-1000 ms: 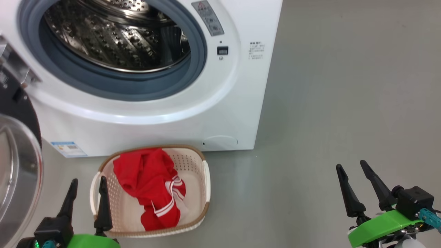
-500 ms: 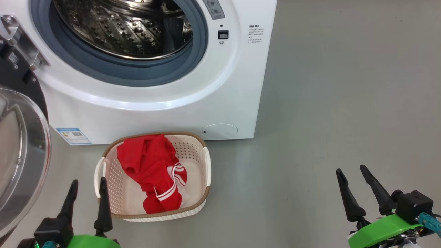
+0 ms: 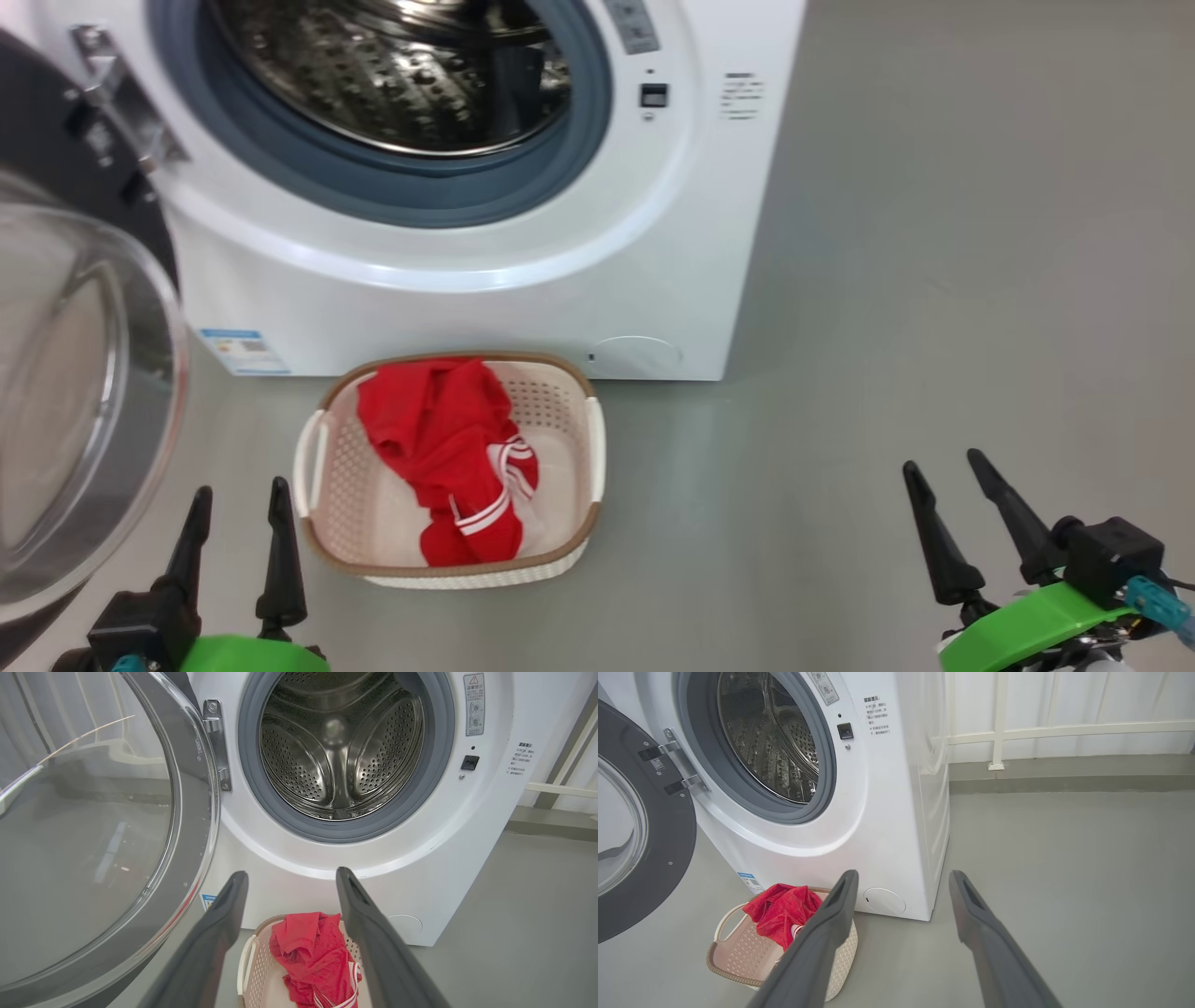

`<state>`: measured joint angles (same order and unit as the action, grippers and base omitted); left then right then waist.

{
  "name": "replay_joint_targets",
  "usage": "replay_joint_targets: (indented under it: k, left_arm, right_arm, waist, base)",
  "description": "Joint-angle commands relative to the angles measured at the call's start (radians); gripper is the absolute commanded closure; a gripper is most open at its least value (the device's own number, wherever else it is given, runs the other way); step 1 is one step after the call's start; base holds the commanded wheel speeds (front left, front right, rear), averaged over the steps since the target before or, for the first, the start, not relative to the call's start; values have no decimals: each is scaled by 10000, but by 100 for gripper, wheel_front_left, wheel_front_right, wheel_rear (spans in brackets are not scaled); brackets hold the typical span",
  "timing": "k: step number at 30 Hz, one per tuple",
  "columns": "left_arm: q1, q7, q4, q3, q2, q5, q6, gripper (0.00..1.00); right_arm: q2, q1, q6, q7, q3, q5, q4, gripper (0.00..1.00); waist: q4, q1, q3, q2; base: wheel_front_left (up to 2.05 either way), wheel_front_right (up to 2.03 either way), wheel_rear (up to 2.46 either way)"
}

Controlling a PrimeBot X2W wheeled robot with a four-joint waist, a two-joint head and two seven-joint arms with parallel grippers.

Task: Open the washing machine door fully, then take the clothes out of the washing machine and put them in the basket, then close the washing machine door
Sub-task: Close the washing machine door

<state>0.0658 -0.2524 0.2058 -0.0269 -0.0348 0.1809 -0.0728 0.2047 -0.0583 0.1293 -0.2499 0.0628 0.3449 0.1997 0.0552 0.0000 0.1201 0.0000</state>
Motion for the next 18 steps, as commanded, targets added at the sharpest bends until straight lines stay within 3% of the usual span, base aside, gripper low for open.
replay_joint_targets:
  k: [1, 18]
  left_arm:
    - [-37, -93, -279, -290, -154, 141, 190, 0]
    - [-506, -93, -192, -233, -154, 705, 635, 0]
  right_arm:
    - [204, -130, 14, -118, 393, -32, -204, 0]
    - [525, -876, 14, -118, 1699, 139, 251, 0]
  waist:
    - [454, 0, -4, 0]
    - [2802, 0, -166, 0]
  base:
    - [0, 0, 0]
    - [0, 0, 0]
